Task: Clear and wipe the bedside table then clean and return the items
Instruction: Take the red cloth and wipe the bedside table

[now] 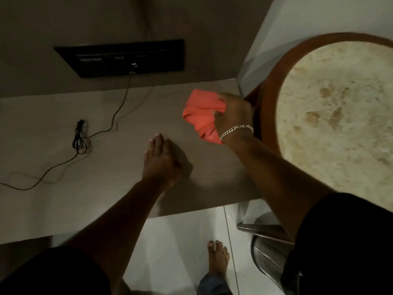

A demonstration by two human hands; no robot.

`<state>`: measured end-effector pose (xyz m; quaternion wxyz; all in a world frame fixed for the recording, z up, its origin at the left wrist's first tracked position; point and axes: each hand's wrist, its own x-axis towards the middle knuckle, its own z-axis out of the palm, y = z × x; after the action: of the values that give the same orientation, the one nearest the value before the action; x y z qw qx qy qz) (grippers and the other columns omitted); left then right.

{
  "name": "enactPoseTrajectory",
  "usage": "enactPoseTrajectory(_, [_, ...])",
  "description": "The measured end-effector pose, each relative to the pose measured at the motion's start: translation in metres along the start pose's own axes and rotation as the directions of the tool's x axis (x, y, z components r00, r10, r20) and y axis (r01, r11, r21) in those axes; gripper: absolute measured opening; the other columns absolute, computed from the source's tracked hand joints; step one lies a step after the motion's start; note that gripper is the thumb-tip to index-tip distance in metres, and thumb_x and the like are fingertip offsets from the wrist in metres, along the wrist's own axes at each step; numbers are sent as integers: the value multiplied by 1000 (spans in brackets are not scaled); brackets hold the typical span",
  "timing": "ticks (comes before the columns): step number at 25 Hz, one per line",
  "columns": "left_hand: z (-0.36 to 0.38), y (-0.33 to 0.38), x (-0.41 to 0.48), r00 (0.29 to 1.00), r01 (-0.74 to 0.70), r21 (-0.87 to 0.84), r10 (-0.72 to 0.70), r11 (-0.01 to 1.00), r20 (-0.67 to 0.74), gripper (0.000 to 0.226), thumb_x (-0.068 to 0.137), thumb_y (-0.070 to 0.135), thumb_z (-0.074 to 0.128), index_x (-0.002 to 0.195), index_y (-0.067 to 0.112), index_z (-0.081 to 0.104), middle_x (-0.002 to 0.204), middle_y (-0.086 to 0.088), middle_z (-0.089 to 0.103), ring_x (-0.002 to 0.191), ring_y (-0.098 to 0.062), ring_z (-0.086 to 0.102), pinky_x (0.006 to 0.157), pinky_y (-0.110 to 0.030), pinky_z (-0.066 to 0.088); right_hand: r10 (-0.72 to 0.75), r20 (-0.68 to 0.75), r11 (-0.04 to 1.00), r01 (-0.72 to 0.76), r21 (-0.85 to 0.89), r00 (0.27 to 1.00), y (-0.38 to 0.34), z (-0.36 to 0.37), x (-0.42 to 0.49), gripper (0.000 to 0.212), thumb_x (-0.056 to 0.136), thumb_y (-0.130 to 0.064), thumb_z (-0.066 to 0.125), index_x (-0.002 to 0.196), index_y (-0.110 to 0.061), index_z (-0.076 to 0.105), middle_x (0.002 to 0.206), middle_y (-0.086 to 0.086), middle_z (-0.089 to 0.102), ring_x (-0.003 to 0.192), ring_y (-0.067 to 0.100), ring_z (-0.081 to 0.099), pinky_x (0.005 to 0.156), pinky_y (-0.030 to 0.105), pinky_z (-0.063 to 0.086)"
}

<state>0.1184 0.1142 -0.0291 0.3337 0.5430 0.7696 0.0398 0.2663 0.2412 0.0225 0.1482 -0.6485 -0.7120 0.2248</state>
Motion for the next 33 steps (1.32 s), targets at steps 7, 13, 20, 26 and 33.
enactPoseTrajectory(7, [12, -35, 58, 942, -140, 377, 240, 915, -233, 84, 91, 58, 23, 152, 5, 4, 162, -16, 1, 150, -30, -2, 120, -51, 3, 119, 221, 956, -52, -289, 968, 31, 82, 14, 66, 90, -55, 39, 148, -38, 11, 162, 3, -2, 145, 42, -3, 114, 60, 13])
enactPoseTrajectory(13, [4, -32, 80, 942, -99, 398, 215, 912, -257, 86, 90, 62, 18, 152, 5, 1, 163, -16, -2, 150, -28, -5, 120, -52, 4, 160, 85, 935, -123, -333, 983, 34, 85, 83, 67, 88, -54, 36, 147, -39, 10, 162, 4, -5, 145, 42, -7, 113, 67, 5])
enactPoseTrajectory(20, [0, -33, 83, 946, -108, 395, 217, 912, -242, 86, 90, 64, 17, 152, 6, -1, 162, -15, -4, 150, -28, -7, 120, -52, 2, 38, -40, 937, -50, -346, 998, 55, 95, -45, 65, 86, -55, 40, 143, -26, 33, 157, 15, 25, 142, 44, 19, 108, 67, 21])
enactPoseTrajectory(26, [1, -38, 86, 931, -130, 382, 245, 915, -270, 84, 91, 61, 15, 152, 5, 0, 162, -17, -2, 150, -30, -5, 120, -52, 2, 0, 53, 916, 22, -399, 999, 67, 104, -164, 67, 90, -59, 21, 149, -28, 17, 160, 13, 12, 145, 44, 11, 108, 67, 23])
enactPoseTrajectory(33, [-12, -79, 86, 900, -162, 356, 286, 920, -330, 82, 92, 57, 21, 152, 4, 8, 162, -16, 7, 150, -28, 4, 121, -47, 5, -170, 42, 887, 171, -429, 985, 33, 120, -98, 67, 82, -55, 39, 144, -30, 28, 157, 14, 24, 141, 46, 22, 104, 64, 30])
